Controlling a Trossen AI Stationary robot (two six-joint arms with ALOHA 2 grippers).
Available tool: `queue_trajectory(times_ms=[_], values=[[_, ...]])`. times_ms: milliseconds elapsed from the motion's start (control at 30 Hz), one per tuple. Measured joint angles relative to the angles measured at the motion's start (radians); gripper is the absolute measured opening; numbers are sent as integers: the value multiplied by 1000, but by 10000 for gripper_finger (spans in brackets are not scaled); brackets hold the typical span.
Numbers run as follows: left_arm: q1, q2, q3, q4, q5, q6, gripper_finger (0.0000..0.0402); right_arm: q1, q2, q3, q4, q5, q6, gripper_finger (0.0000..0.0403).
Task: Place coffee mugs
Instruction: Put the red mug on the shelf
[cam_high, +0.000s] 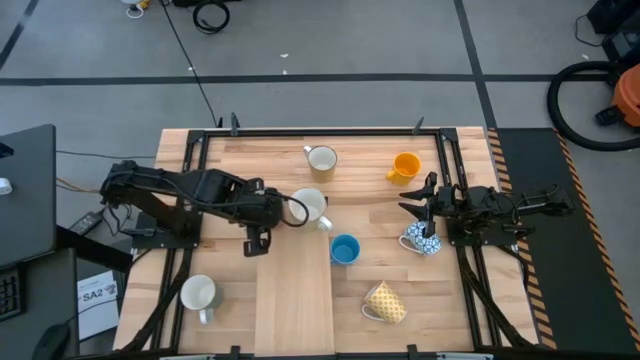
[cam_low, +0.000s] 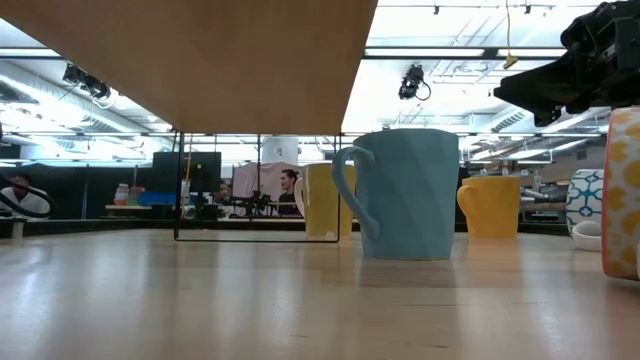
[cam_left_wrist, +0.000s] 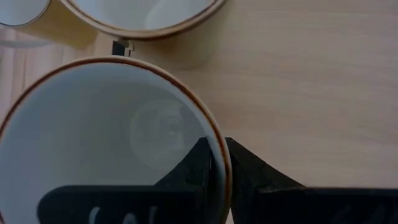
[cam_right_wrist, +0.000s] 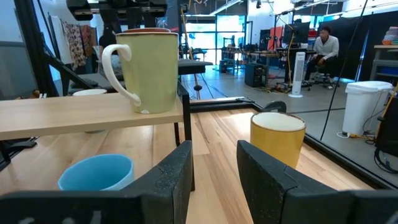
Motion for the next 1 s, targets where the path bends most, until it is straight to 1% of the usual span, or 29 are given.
queue_trajectory(times_ms=[100,233,533,800,1000], values=[[4,13,0,0,4,0,36,0,0,0,0,0,0,133],[2,39,1,7,3,39,37,0,0,0,0,0,0,133],[2,48,3,7,1,42,37,0,0,0,-3,0,0,133],[3,53,-1,2,0,42,62,0,0,0,-3,0,0,133],[3,54,-2,0,0,42,67,0,0,0,-3,0,0,133]])
